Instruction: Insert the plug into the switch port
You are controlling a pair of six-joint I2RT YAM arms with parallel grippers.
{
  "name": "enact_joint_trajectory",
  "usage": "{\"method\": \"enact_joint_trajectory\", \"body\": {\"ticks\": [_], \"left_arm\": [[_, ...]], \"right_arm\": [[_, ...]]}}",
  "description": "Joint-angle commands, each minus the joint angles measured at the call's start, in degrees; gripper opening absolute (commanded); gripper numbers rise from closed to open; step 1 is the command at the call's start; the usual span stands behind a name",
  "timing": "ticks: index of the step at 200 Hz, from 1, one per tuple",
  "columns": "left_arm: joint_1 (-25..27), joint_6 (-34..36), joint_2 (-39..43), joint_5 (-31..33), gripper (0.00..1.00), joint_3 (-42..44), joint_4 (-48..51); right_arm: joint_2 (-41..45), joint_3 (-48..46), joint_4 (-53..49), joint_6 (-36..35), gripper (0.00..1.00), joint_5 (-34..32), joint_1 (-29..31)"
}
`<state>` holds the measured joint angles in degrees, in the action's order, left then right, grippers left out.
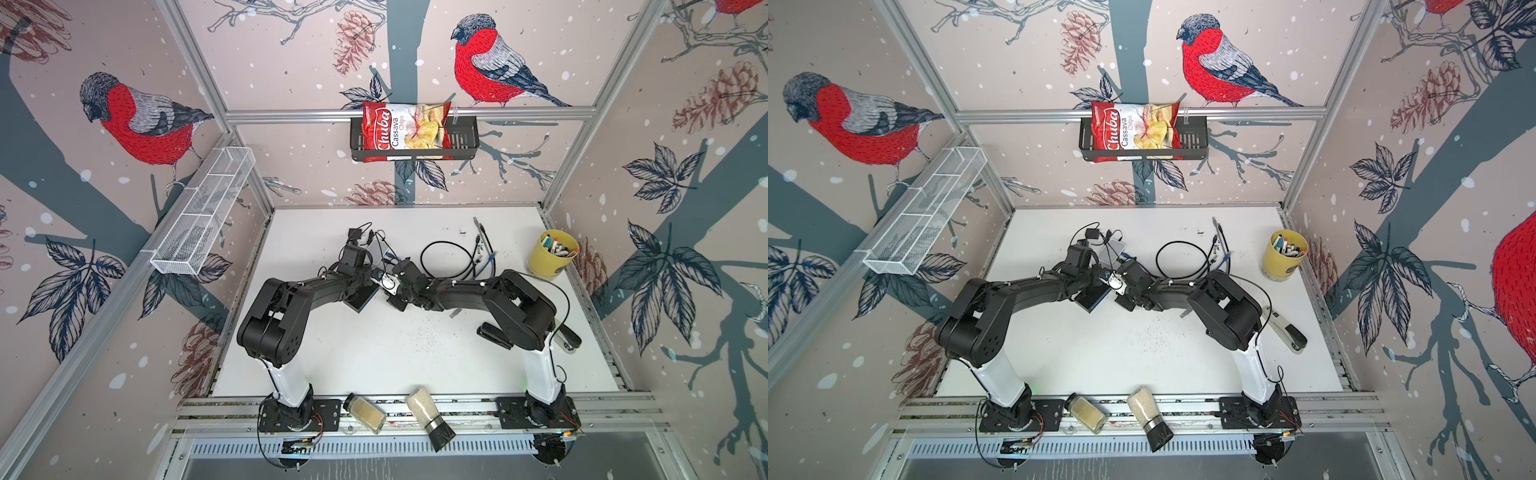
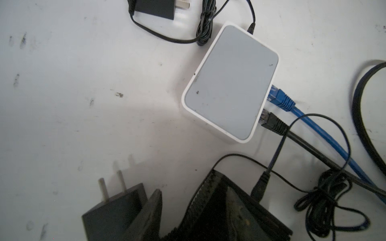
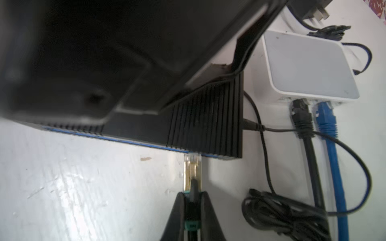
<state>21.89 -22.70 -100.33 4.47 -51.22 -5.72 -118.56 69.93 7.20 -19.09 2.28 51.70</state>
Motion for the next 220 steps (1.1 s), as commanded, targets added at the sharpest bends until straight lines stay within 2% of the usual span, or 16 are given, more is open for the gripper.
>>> {"method": "enact_joint_trajectory", "body": {"ticks": [1,126,164,220], "left_arm": [[0.4,0.2,0.1,-9.0,0.48,0.5,1.7],[0.5,-1.6,1.1,-8.5,0.45,1.8,0.9],[0.5,-1.7,1.8,-8.4,0.45,2.3,0.4],[0.4,-1.9,4.3,-8.8,0.45,2.8,-1.1]], "right_arm": [[-1.2,1.1,-2.1,1.9,0.04,-1.7,0.1],[-1.9,3.5,-10.1,2.8,0.03,-7.0,1.8],[-0.4,3.0,-11.1,3.1,0.03,-6.8,1.8],[3.5,-2.5,-8.0,4.4,0.02,-4.0,0.7]]}}
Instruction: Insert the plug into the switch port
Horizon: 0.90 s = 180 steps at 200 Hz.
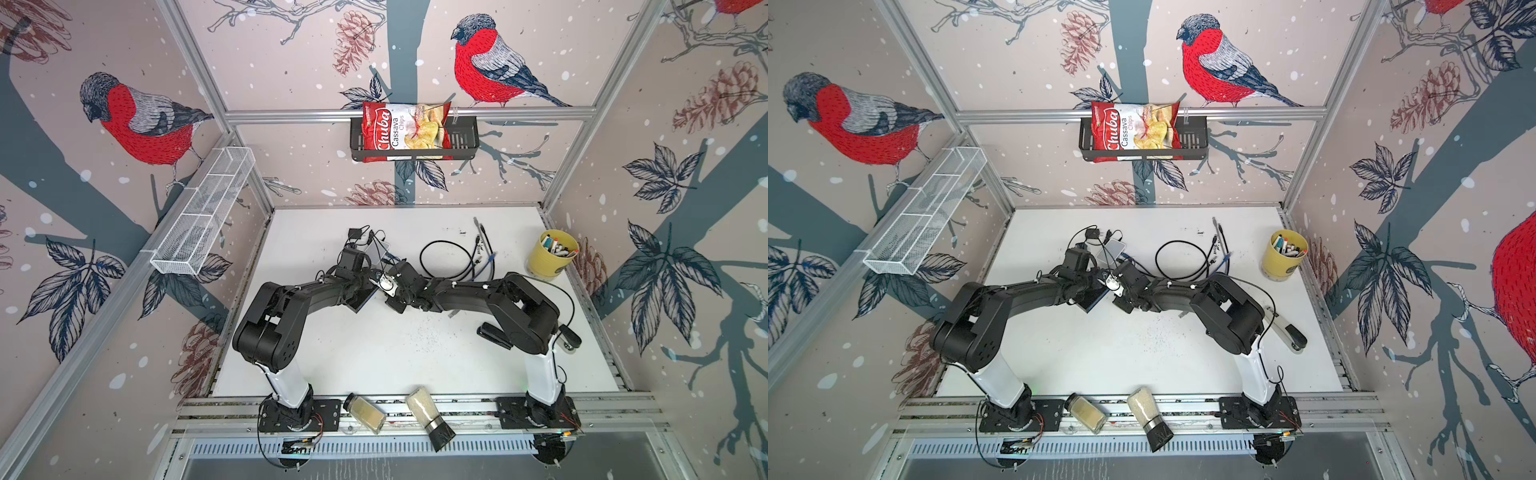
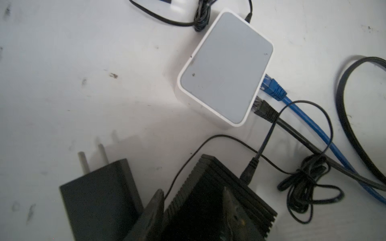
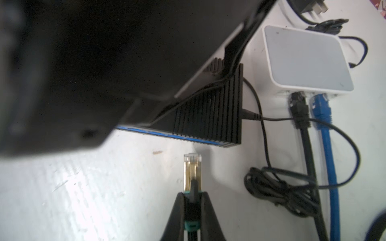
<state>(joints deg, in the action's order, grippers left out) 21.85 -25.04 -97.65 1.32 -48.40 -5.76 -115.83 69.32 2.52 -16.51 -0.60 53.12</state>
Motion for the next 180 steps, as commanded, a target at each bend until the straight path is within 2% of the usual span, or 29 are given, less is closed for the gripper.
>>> {"method": "enact_joint_trajectory", "body": {"ticks": [1,64,125,180], "left_arm": [[0.4,0.4,1.6,-5.6,0.45,0.0,-1.0],[-0.7,1.0,0.5,-6.9,0.45,-1.5,-1.1],[-2.4,0.5,2.4,-2.5,0.45,0.5,-1.1],[-2.9,-0.2,-0.7,-6.0,0.44,-0.3,-2.1]], "right_arm": [[0.8,-1.9,-3.3,1.9,0.02,-1.0,-0.8],[2.0,-3.2,-1.9,2.9,0.02,1.2,-2.0],[1.3,0.2,-4.4,2.8,0.02,3.2,-1.6],[-0.3,3.4,-8.8,3.4,0.02,4.1,-1.5]]}}
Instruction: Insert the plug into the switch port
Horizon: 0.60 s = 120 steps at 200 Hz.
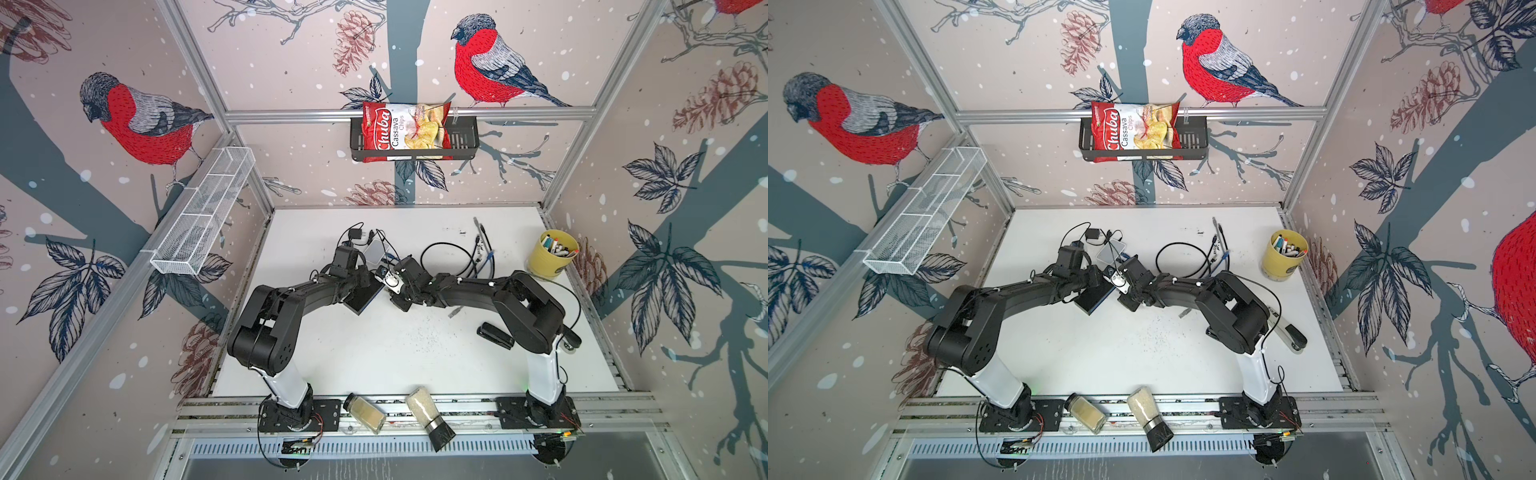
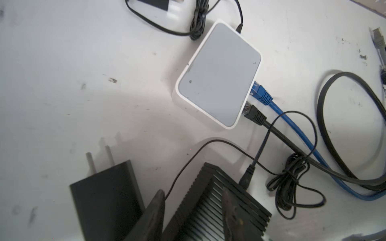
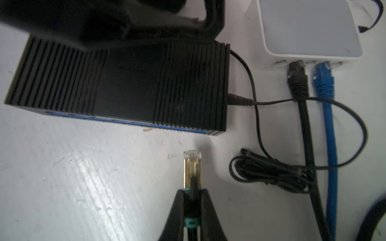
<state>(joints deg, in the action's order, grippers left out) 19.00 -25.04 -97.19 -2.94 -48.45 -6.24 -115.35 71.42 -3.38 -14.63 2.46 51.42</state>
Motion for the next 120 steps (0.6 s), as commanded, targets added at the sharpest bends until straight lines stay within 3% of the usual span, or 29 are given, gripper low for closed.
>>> {"method": "enact_joint_trajectory", "body": {"ticks": [1,120], "left_arm": [[-0.1,-0.2,-1.1,-1.8,0.44,-0.3,-1.7],[-0.1,-2.6,-1.9,-7.1,0.43,3.3,-7.3]], "right_arm": [[-0.8,1.3,-2.9,1.5,0.02,1.0,0.2],[-4.8,7.1,-5.4,2.4,0.02,1.9,0.4]]}}
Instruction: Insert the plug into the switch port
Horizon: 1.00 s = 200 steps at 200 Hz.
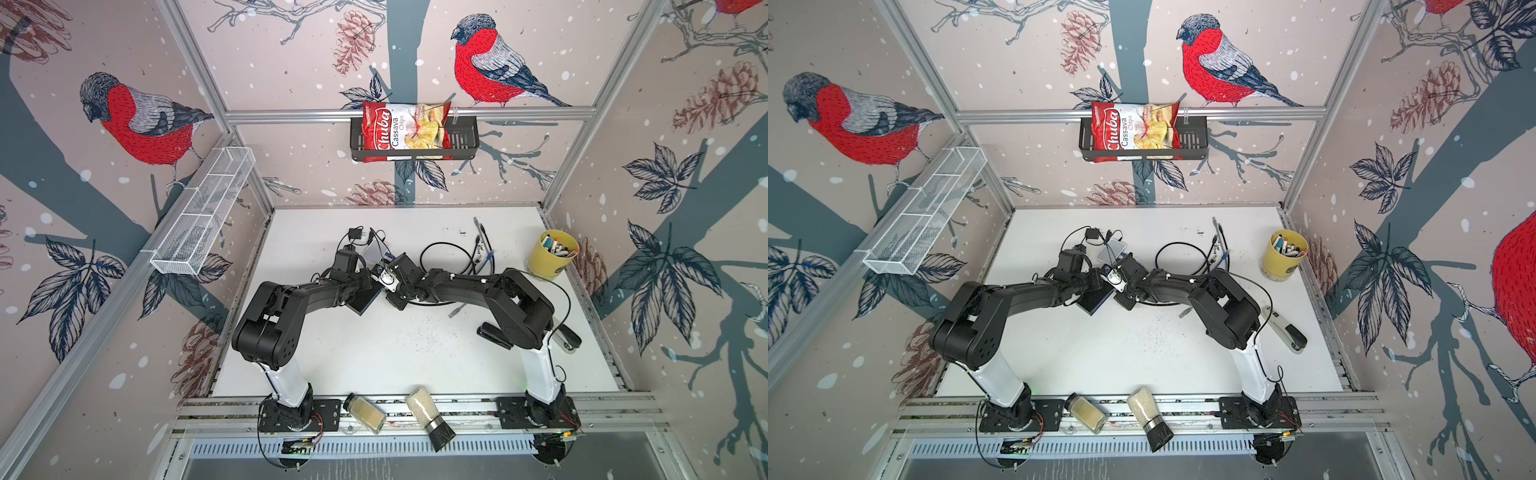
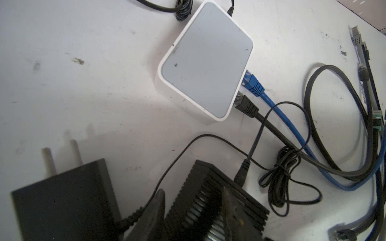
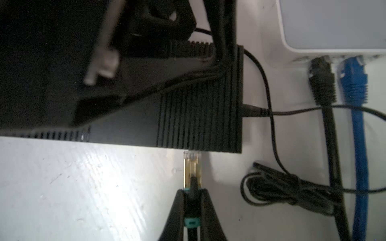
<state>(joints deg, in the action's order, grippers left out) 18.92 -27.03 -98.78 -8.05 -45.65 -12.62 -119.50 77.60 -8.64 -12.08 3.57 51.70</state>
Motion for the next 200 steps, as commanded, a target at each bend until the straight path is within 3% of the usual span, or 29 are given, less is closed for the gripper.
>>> {"method": "enact_joint_trajectory", "body": {"ticks": [1,143,200], "left_arm": [[0.0,-0.6,-0.3,-2.0,0.43,0.6,-0.9],[0.1,0.9,-0.5,-3.6,0.42,0.9,-1.0],[0.3,2.0,-0.8,-5.3,0.42,1.0,-1.4]], "right_arm": [[-0.7,0.9,-0.1,-0.1,0.02,0.8,0.1],[-0.7,3.7,0.5,-2.8,0.02,-1.8,1.0],[-1.1,1.9,5.1,-6.3,0.02,-0.2,1.9]]}}
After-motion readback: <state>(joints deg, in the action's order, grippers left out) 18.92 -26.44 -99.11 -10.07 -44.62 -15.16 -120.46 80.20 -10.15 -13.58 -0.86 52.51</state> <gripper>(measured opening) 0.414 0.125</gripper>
